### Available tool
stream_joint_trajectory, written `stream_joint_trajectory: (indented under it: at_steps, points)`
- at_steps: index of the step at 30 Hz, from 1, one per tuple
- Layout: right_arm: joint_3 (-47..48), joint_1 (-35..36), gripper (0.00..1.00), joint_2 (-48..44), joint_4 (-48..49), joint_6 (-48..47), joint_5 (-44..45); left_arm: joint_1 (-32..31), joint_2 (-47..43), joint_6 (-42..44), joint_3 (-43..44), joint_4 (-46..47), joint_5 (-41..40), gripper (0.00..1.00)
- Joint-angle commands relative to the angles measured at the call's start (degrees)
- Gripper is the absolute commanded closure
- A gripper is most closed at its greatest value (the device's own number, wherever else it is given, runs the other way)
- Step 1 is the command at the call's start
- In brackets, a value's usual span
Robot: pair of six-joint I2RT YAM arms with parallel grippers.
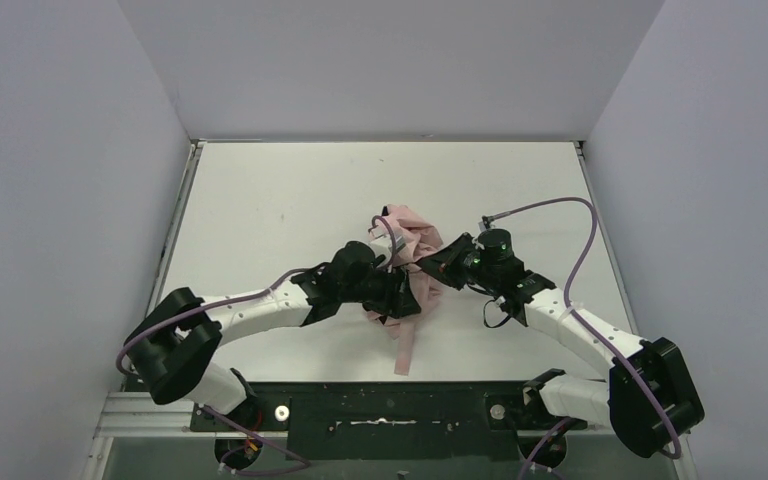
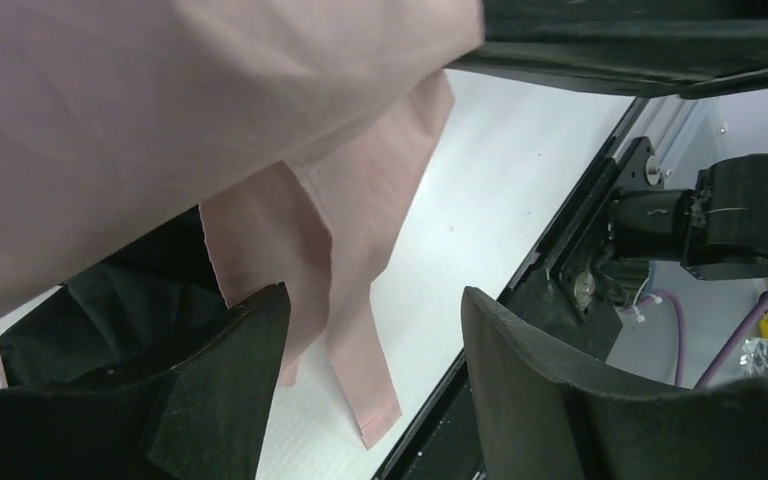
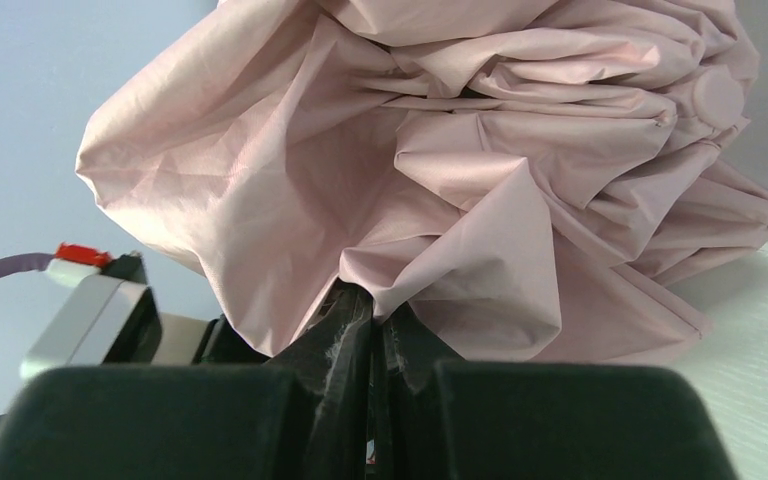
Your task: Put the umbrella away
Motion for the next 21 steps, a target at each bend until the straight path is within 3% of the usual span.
stream_joint_trajectory:
  at_steps: [1,21]
  points:
    - [2.64,0.64,1.0,-0.18,3.94,0.64,0.94,-0.37,1.93,-0.1,0.97,5.86,0.68,0.4]
    - [2.39,0.71,1.0,-0.83,3.46,0.46,1.99,-2.03,3.53,-0.98,-2.96,5.25,3.92,0.76]
